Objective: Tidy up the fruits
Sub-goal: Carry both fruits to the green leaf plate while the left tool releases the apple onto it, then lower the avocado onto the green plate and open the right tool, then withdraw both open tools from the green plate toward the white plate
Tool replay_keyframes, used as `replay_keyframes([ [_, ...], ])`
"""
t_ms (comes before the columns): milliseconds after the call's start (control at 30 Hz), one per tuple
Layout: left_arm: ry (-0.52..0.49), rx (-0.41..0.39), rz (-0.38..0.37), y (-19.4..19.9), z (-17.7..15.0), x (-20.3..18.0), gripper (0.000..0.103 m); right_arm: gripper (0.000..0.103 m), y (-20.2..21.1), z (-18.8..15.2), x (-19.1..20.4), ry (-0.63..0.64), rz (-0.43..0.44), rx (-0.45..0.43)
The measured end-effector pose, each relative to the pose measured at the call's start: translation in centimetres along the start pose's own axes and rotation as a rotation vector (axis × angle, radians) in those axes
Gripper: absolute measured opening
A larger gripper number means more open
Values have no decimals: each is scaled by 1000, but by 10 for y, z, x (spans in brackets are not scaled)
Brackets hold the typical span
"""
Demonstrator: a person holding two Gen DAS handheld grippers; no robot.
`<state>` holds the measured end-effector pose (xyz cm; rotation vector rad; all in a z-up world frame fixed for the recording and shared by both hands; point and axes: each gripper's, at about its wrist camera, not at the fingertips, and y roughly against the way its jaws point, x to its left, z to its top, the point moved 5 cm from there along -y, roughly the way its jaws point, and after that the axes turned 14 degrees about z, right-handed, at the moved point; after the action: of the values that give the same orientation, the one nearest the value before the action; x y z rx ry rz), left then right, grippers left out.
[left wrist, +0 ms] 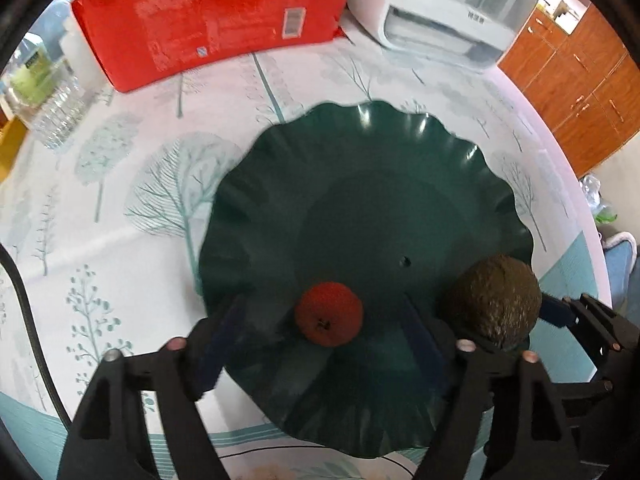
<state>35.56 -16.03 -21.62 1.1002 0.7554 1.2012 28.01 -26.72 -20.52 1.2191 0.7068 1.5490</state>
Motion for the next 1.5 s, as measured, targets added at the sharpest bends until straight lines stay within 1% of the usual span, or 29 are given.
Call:
replay_keyframes([
  [133, -8, -7, 8, 5, -1, 2, 82, 76, 2, -4, 0, -8, 14, -10],
  [300, -13, -34, 42, 17, -4, 9, 84, 76, 11, -7, 0, -17, 41, -39],
  [433, 28, -64, 25, 35, -5, 20, 85, 76, 25, -2, 10, 30, 47, -90],
  [600, 53, -99, 32, 56, -8, 32, 86, 77, 37, 1, 18, 61, 42, -111],
  [833, 50, -96, 59, 81, -18, 43, 85, 77, 55, -6, 33, 78, 66, -137],
  [1000, 32, -132, 98, 109, -31, 49, 85, 77, 74, -13, 46, 105, 76, -156],
  [1167, 59, -161, 103, 142, -42, 58, 86, 77, 95, -22, 56, 109, 97, -180],
  [1233, 68, -176, 120, 155, -48, 61, 87, 77, 104, -25, 59, 110, 104, -191],
  [1400, 79, -212, 136, 187, -68, 65, 89, 77, 127, -37, 68, 104, 120, -203],
  [1500, 93, -217, 125, 204, -85, 66, 89, 77, 138, -48, 73, 112, 115, -197],
])
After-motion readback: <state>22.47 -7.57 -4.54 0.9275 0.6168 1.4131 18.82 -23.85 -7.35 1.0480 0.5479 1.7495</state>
